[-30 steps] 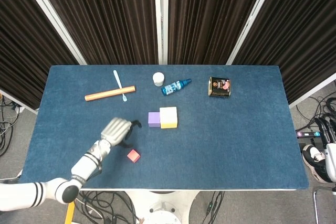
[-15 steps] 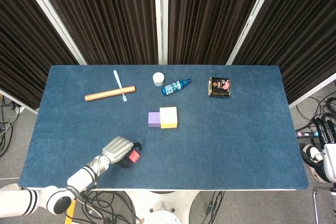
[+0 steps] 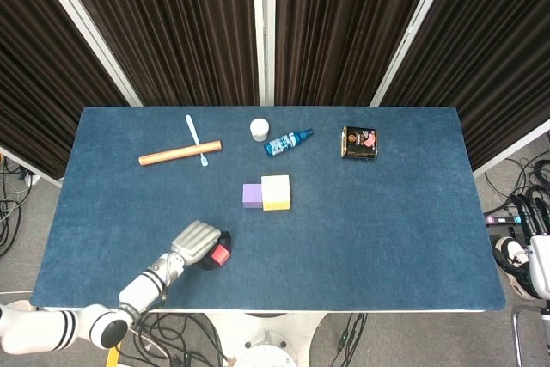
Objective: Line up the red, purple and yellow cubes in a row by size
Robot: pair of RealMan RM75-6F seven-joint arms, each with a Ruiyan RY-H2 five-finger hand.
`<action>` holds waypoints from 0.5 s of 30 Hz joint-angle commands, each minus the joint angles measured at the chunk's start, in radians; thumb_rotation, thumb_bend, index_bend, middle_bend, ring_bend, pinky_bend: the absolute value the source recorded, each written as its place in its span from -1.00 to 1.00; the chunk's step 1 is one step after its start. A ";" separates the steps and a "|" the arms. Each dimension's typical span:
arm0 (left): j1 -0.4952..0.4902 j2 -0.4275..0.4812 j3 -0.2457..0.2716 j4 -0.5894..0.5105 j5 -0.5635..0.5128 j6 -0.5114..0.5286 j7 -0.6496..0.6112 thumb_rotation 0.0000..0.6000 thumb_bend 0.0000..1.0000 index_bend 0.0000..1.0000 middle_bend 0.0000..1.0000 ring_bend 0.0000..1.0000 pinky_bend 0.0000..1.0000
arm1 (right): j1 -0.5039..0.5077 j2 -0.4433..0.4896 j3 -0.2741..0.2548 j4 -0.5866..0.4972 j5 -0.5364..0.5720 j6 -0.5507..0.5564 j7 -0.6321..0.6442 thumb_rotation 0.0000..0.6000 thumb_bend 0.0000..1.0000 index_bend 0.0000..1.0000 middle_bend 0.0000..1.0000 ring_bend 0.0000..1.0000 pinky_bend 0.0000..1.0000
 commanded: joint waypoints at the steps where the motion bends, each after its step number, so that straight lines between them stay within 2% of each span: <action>1: 0.004 -0.005 0.002 0.004 0.000 0.008 0.007 1.00 -0.38 0.09 0.66 0.72 0.93 | 0.000 0.000 0.000 -0.001 -0.001 0.000 0.001 1.00 -0.70 -1.00 -0.84 -0.95 -0.70; 4: 0.014 -0.007 -0.005 0.004 0.001 0.035 0.008 1.00 -0.37 0.17 0.67 0.73 0.93 | -0.001 0.001 -0.001 -0.001 -0.003 0.004 0.002 1.00 -0.70 -1.00 -0.84 -0.95 -0.70; 7: 0.030 0.000 -0.038 -0.011 -0.019 0.066 -0.030 1.00 -0.37 0.18 0.68 0.73 0.93 | -0.003 0.003 -0.001 -0.002 -0.006 0.008 0.002 1.00 -0.70 -1.00 -0.84 -0.95 -0.70; 10: 0.033 0.005 -0.089 -0.014 -0.074 0.084 -0.058 1.00 -0.37 0.17 0.68 0.73 0.94 | -0.003 0.003 -0.001 -0.004 -0.010 0.011 0.003 1.00 -0.70 -1.00 -0.84 -0.95 -0.70; 15: -0.007 -0.018 -0.191 0.033 -0.246 0.075 -0.039 1.00 -0.37 0.16 0.68 0.74 0.94 | -0.003 0.003 -0.003 -0.006 -0.017 0.014 0.005 1.00 -0.70 -1.00 -0.84 -0.95 -0.70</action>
